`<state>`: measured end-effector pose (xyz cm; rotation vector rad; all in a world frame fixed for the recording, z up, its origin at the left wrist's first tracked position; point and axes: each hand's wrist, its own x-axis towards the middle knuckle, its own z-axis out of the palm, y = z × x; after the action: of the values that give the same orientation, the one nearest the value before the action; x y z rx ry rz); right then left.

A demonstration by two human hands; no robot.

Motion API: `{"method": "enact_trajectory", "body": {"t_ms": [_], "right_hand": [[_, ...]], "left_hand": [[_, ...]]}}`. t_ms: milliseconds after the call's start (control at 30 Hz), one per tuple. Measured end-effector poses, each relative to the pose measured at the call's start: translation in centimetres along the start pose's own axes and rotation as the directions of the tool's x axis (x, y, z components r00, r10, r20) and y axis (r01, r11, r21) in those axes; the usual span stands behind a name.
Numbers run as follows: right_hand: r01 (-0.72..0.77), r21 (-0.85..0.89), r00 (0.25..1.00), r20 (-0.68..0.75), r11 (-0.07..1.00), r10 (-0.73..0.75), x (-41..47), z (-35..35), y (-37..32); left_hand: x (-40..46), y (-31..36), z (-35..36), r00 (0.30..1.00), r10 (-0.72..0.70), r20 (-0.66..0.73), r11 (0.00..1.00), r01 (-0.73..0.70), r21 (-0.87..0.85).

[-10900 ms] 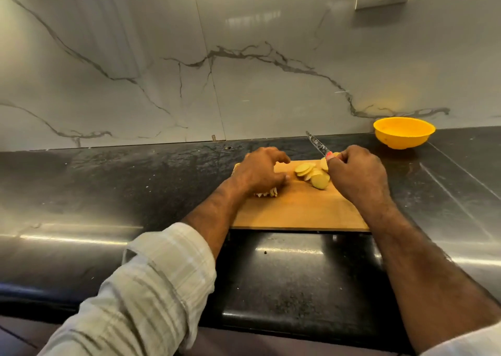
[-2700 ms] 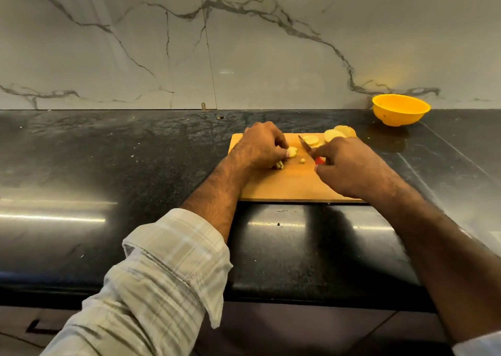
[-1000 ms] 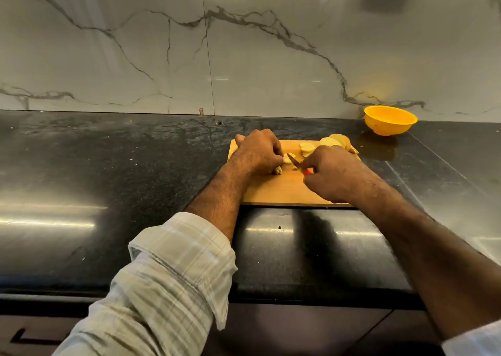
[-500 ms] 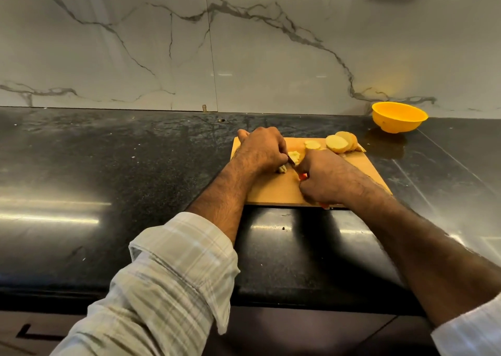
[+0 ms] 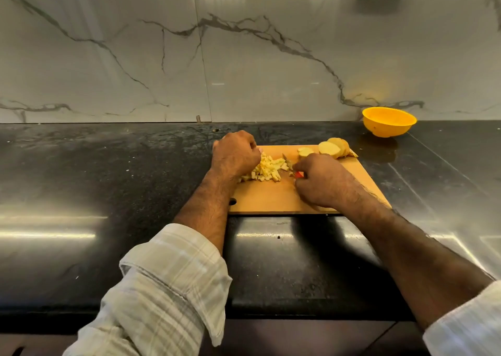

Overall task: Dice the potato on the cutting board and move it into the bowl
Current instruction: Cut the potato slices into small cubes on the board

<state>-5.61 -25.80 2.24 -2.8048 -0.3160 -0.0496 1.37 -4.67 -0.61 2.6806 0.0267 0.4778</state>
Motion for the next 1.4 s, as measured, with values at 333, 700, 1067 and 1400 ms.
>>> {"method": "enact_trajectory", "body": {"t_ms": [333, 700, 1067, 1400], "right_hand": [[-0.04, -0.006, 0.999, 0.025, 0.999, 0.04, -0.2, -0.1, 1.4], [-0.018, -0.103, 1.0, -0.001, 0.995, 0.018, -1.4, -0.4, 2.8], [0.042, 0.062, 0.998, -0.042, 0.997, -0.039, -0.6, 0.5, 2.0], [0.107, 0.203, 0.984, -0.159, 0.973, -0.075, -0.6, 0.5, 2.3]], "left_hand": [[0.6, -0.1, -0.1, 0.991, 0.057, 0.117, 0.988, -0.039, -0.152], [0.3, 0.9, 0.0, 0.984, 0.139, 0.109, 0.974, -0.116, -0.196], [0.3, 0.8, -0.2, 0.988, 0.126, 0.087, 0.977, -0.109, -0.184], [-0.2, 1.0, 0.0, 0.99, 0.143, -0.002, 0.963, -0.139, -0.231]]}}
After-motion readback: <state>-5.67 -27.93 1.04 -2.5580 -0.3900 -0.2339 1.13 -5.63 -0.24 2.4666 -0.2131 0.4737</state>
